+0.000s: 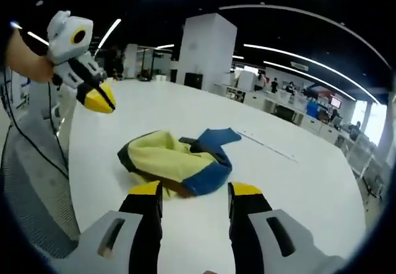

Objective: Fold the garment on the visible template until the final outline fits inside the template.

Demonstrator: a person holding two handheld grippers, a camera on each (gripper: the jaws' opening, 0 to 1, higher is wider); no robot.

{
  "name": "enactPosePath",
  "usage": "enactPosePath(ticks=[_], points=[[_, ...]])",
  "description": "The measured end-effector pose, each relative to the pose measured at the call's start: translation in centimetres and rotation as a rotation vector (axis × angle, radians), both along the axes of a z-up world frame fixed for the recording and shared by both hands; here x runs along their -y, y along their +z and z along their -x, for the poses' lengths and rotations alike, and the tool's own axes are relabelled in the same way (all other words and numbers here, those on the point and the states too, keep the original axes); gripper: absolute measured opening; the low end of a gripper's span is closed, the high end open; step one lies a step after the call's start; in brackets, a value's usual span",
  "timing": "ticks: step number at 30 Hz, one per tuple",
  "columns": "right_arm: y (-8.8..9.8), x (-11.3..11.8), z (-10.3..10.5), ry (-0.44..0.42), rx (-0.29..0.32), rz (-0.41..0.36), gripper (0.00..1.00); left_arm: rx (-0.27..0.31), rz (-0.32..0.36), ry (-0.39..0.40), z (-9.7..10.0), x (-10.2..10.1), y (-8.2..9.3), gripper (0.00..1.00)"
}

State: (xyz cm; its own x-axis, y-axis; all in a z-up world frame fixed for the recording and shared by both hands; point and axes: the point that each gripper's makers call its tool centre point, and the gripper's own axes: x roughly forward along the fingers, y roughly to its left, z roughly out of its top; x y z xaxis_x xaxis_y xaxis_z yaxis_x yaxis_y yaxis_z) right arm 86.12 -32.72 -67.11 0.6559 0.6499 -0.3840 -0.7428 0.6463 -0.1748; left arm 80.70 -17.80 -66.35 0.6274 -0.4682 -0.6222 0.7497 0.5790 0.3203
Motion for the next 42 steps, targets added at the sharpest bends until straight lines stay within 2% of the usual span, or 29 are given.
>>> enactPosePath(ticks=[1,3,4,5,7,9,12,13,15,16,18,20,22,25,27,29,36,42], points=[[0.0,0.4,0.2,-0.013,0.0,-0.006,0.43,0.01,-0.036,-0.024,0.1,0.4,-1.3,0.2],[0.0,0.8,0.4,-0.027,-0.005,-0.018,0.43,-0.013,-0.032,-0.012,0.2,0.9,-2.9,0.35],[0.0,0.9,0.4,-0.029,-0.007,-0.021,0.43,-0.023,-0.05,-0.013,0.2,0.9,-3.6,0.37],[0.0,0.9,0.5,-0.034,-0.011,-0.027,0.42,-0.015,-0.102,-0.023,0.0,0.6,-4.3,0.36],[0.0,0.9,0.6,-0.041,-0.013,-0.032,0.42,0.018,-0.178,-0.05,-0.5,0.4,-5.1,0.35],[0.1,0.8,0.6,-0.051,-0.016,-0.05,0.41,0.008,-0.186,-0.045,-1.1,0.5,-6.1,0.36],[0.5,0.7,0.5,-0.065,-0.014,-0.077,0.41,-0.044,-0.223,-0.019,-1.9,-0.3,-7.6,0.31],[0.5,0.7,0.5,-0.068,-0.014,-0.079,0.41,-0.042,-0.225,-0.014,-2.2,-0.4,-7.7,0.28],[0.6,0.7,0.5,-0.069,-0.013,-0.078,0.4,-0.033,-0.278,-0.016,-2.8,-1.1,-7.8,0.21],[0.6,0.8,0.5,-0.07,-0.012,-0.076,0.4,-0.038,-0.307,-0.026,-2.8,-1.5,-7.9,0.13],[0.7,0.9,0.5,-0.077,-0.012,-0.078,0.4,-0.041,-0.292,-0.031,-3.1,-1.5,-8.0,0.03],[0.8,0.9,0.5,-0.081,-0.011,-0.087,0.4,-0.051,-0.285,-0.022,-3.4,-1.6,-7.9,0.01],[0.8,0.9,0.5,-0.077,-0.006,-0.079,0.4,-0.05,-0.26,-0.01,-3.6,-1.5,-7.5,0.0],[0.8,0.9,0.6,-0.073,-0.004,-0.073,0.4,-0.093,-0.151,0.042,-3.4,-0.9,-6.7,0.0],[0.7,0.8,0.7,-0.066,-0.001,-0.063,0.41,-0.104,-0.109,0.052,-3.3,-0.7,-6.0,0.0],[0.7,0.8,0.8,-0.055,0.004,-0.051,0.41,-0.065,-0.114,0.035,-3.3,-0.9,-4.3,0.0],[0.5,0.0,0.8,-0.03,0.005,-0.046,0.42,0.004,0.044,0.108,-3.6,-0.6,1.5,0.0],[0.6,-0.8,1.1,-0.002,0.017,-0.034,0.42,0.044,0.127,0.119,-3.6,0.2,5.4,0.0]])
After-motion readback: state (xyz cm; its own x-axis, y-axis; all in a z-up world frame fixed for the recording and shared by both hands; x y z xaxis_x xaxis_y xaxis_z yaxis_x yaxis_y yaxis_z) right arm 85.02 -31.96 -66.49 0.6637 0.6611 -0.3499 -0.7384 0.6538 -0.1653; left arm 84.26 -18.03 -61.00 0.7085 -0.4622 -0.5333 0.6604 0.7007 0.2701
